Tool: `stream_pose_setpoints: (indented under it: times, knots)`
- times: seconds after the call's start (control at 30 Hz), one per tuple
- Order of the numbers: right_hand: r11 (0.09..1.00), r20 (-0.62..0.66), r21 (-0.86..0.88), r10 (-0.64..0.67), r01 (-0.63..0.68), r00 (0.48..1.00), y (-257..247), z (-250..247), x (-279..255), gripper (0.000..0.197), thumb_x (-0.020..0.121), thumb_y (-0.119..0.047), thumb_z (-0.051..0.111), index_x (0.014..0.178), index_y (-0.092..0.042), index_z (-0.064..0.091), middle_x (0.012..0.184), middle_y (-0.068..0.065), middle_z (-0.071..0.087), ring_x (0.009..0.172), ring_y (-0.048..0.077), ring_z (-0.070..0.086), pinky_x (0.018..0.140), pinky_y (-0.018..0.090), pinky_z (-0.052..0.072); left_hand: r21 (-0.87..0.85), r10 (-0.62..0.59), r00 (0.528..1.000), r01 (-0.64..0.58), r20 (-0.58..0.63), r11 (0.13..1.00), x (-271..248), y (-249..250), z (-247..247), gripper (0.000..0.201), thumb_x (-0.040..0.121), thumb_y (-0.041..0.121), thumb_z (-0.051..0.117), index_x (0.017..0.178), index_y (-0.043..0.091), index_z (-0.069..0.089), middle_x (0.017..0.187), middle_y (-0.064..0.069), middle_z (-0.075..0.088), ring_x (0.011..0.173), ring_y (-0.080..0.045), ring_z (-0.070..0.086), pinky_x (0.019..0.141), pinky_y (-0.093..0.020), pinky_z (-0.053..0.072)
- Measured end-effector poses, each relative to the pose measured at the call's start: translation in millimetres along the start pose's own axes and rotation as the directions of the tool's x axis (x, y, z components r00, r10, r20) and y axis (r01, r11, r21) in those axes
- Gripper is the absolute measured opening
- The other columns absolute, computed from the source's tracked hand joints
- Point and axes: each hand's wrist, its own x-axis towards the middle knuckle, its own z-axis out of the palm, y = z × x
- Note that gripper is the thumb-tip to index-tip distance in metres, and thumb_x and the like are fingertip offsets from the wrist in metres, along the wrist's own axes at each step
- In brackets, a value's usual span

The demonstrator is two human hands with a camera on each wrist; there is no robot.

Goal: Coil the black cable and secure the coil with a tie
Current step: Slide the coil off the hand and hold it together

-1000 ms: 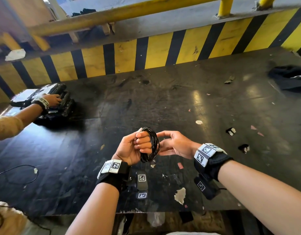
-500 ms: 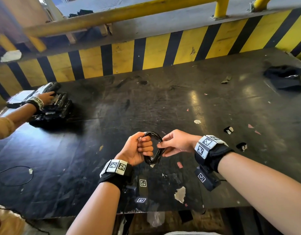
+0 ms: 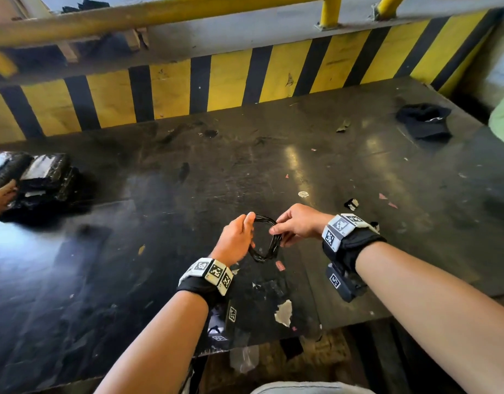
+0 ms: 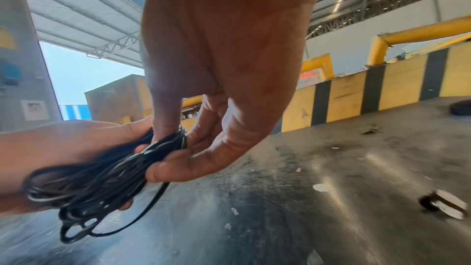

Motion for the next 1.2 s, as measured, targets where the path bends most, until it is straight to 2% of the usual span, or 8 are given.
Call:
stream_pose_setpoints:
  times: [0.27,0.4,0.53,0.67,0.8,0.9,1.03,1.2]
  knots:
    - [0.996,-0.134,0.093,0.002,0.01,0.991,33.3,-6.8,-24.4,0.016,0.092,-0.017,0.072,0.093,-0.001,0.072,0.087,0.021,0.07,0.064,0.017,0.069,0.057,0.021,0.058,0.006,0.175,0.981,-0.176,0.089,0.984,-1.1,-5.2,26.6,0.04,0.109,0.038,0.038,0.095,0.009,0.062,0.075,0.0,0.064,0.058,-0.001,0.055,0.058,-0.016,0.044]
    - [0.987,-0.168,0.16,0.009,0.019,0.986,50.2,-17.1,-41.5,0.016,0.093,-0.017,0.071,0.091,-0.001,0.07,0.087,0.019,0.069,0.061,0.012,0.07,0.059,0.02,0.059,-0.123,0.11,0.96,-0.081,0.256,0.989,10.2,2.6,48.4,0.029,0.109,0.031,0.039,0.096,0.014,0.058,0.089,-0.001,0.07,0.078,-0.015,0.07,0.085,-0.044,0.06]
    - [0.975,-0.228,0.222,0.035,0.017,0.973,63.0,-32.6,-51.7,0.015,0.094,-0.015,0.07,0.083,-0.004,0.069,0.077,0.01,0.068,0.058,0.01,0.067,0.06,0.021,0.061,-0.131,0.075,0.968,-0.045,0.239,0.99,16.0,30.2,70.4,0.028,0.109,0.027,0.04,0.089,0.014,0.054,0.071,-0.004,0.063,0.062,-0.023,0.068,0.067,-0.047,0.059]
    - [0.964,-0.3,0.263,0.059,0.023,0.952,74.5,-52.6,-57.9,0.011,0.094,-0.013,0.07,0.092,-0.002,0.07,0.079,0.01,0.069,0.059,0.012,0.066,0.063,0.023,0.061,-0.135,-0.008,0.974,0.04,0.228,0.99,27.2,54.3,102.0,0.03,0.109,0.024,0.037,0.093,0.005,0.054,0.068,-0.004,0.053,0.054,-0.022,0.058,0.067,-0.05,0.057]
    - [0.951,-0.302,0.308,0.058,0.04,0.951,88.4,-79.4,-63.3,0.013,0.094,-0.012,0.07,0.083,-0.006,0.07,0.084,0.012,0.072,0.068,0.017,0.069,0.075,0.031,0.062,-0.056,-0.051,0.98,0.063,0.193,0.996,38.1,75.7,131.0,0.044,0.097,0.05,0.037,0.097,0.011,0.056,0.078,-0.006,0.056,0.081,-0.039,0.06,0.081,-0.048,0.052]
    - [0.944,-0.288,0.327,0.062,0.037,0.956,100.3,-100.3,-69.9,0.016,0.094,-0.011,0.07,0.078,-0.007,0.069,0.081,0.011,0.072,0.072,0.02,0.069,0.074,0.029,0.063,-0.041,-0.029,0.978,0.039,0.204,0.998,41.4,88.6,149.9,0.058,0.089,0.07,0.036,0.091,0.014,0.052,0.079,-0.011,0.056,0.077,-0.036,0.053,0.08,-0.05,0.047]
    - [0.923,-0.287,0.379,0.059,0.057,0.956,117.1,-122.4,-73.6,0.013,0.093,-0.01,0.07,0.081,-0.005,0.068,0.08,0.009,0.07,0.07,0.021,0.069,0.076,0.03,0.062,0.017,0.071,0.989,-0.074,0.132,0.997,47.3,103.3,172.3,0.043,0.106,0.048,0.034,0.095,0.008,0.045,0.071,-0.003,0.054,0.066,-0.026,0.049,0.074,-0.052,0.053]
    - [0.889,-0.298,0.454,0.083,0.064,0.951,140.8,-140.6,-75.6,0.025,0.091,-0.009,0.072,0.111,0.005,0.065,0.094,0.017,0.071,0.07,0.022,0.07,0.072,0.031,0.064,0.033,0.1,0.991,-0.103,0.091,0.994,48.7,109.8,199.5,0.036,0.106,0.048,0.035,0.091,0.016,0.043,0.066,-0.005,0.052,0.059,-0.03,0.053,0.064,-0.06,0.057]
